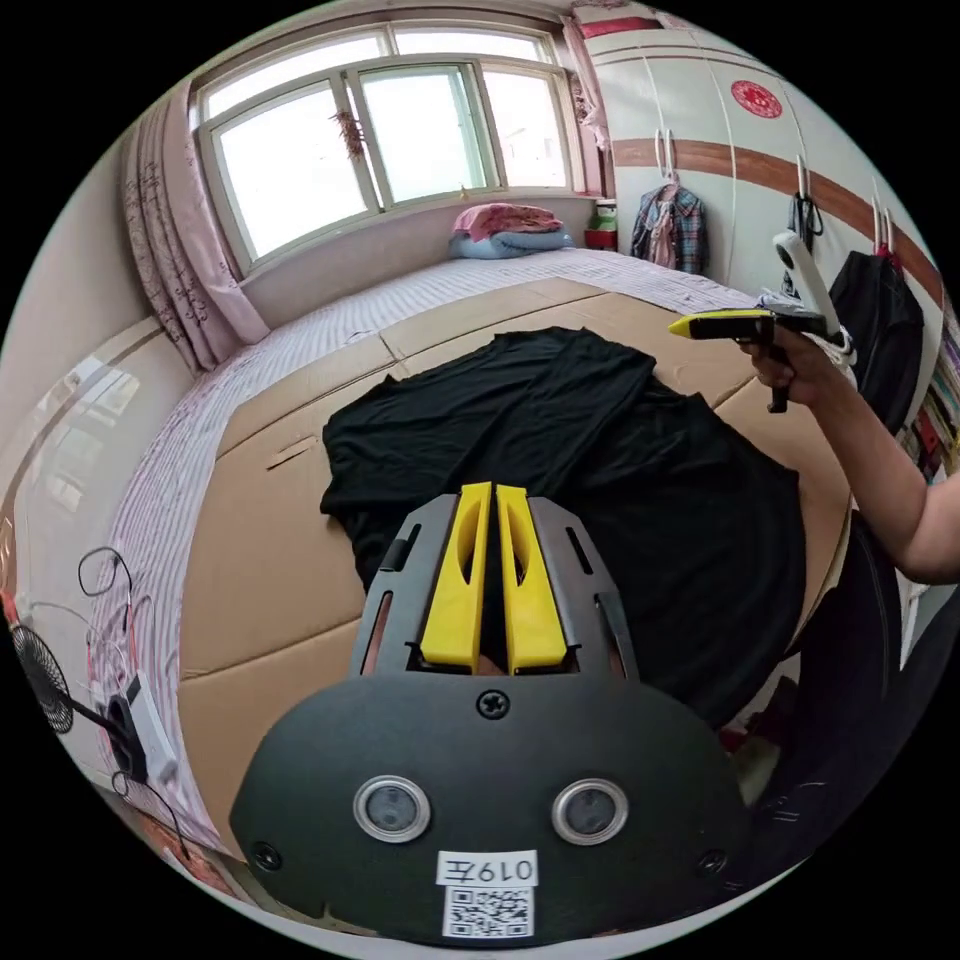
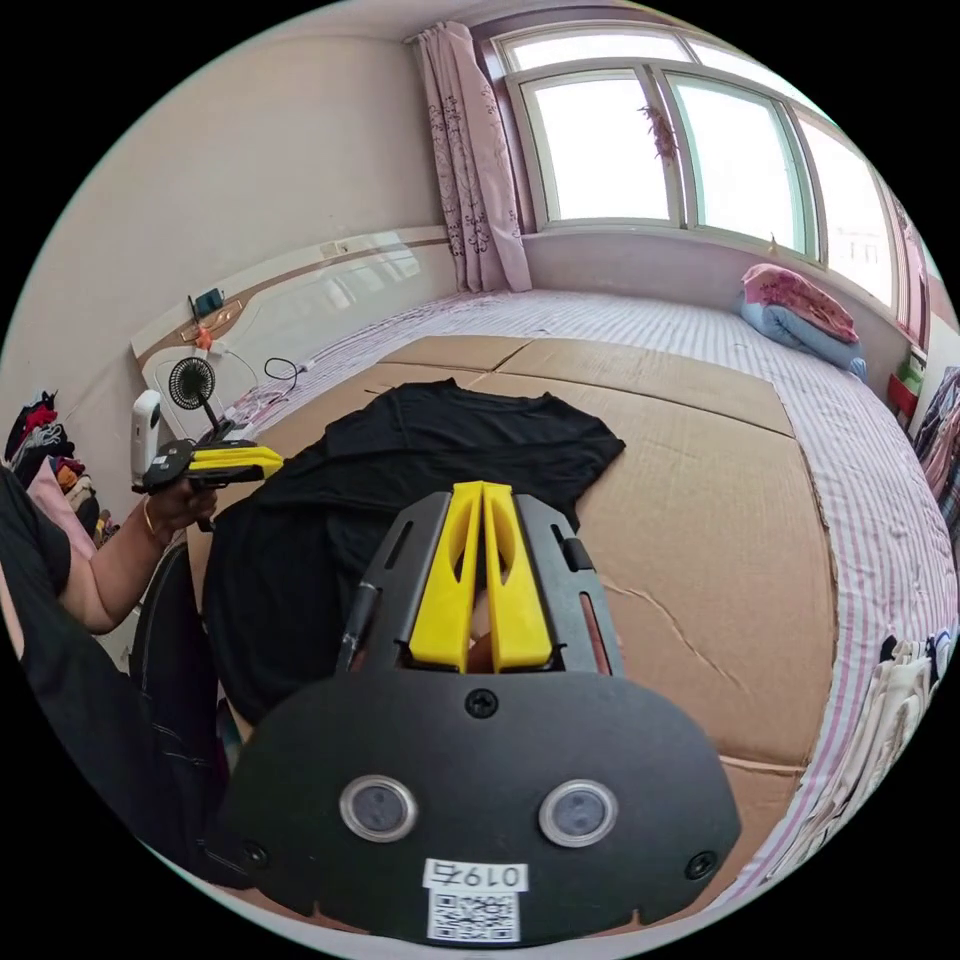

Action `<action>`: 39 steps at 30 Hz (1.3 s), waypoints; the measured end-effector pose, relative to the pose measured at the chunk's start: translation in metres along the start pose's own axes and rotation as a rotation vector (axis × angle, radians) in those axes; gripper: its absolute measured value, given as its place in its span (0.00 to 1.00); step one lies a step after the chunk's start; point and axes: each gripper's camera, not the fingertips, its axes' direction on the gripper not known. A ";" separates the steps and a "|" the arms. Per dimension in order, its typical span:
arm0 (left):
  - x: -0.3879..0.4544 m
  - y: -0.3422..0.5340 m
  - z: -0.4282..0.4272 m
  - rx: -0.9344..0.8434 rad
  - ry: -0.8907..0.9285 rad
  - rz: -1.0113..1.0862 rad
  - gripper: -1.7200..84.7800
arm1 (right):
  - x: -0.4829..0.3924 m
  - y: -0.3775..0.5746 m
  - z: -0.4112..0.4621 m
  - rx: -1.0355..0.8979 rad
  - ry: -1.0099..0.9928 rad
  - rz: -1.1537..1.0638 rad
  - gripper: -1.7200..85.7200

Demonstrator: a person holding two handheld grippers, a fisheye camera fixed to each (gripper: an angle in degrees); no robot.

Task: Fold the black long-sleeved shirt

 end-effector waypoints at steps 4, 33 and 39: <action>-0.054 0.028 -0.031 -0.002 -0.026 -0.165 0.06 | -0.040 0.042 0.038 -0.014 0.119 -0.049 0.02; -0.281 0.130 -0.065 -0.163 0.319 -0.264 0.09 | -0.285 0.241 0.400 -0.102 0.168 -0.682 0.11; -0.308 0.139 -0.057 -0.238 0.326 -0.252 0.08 | -0.293 0.256 0.471 -0.164 0.178 -0.702 0.10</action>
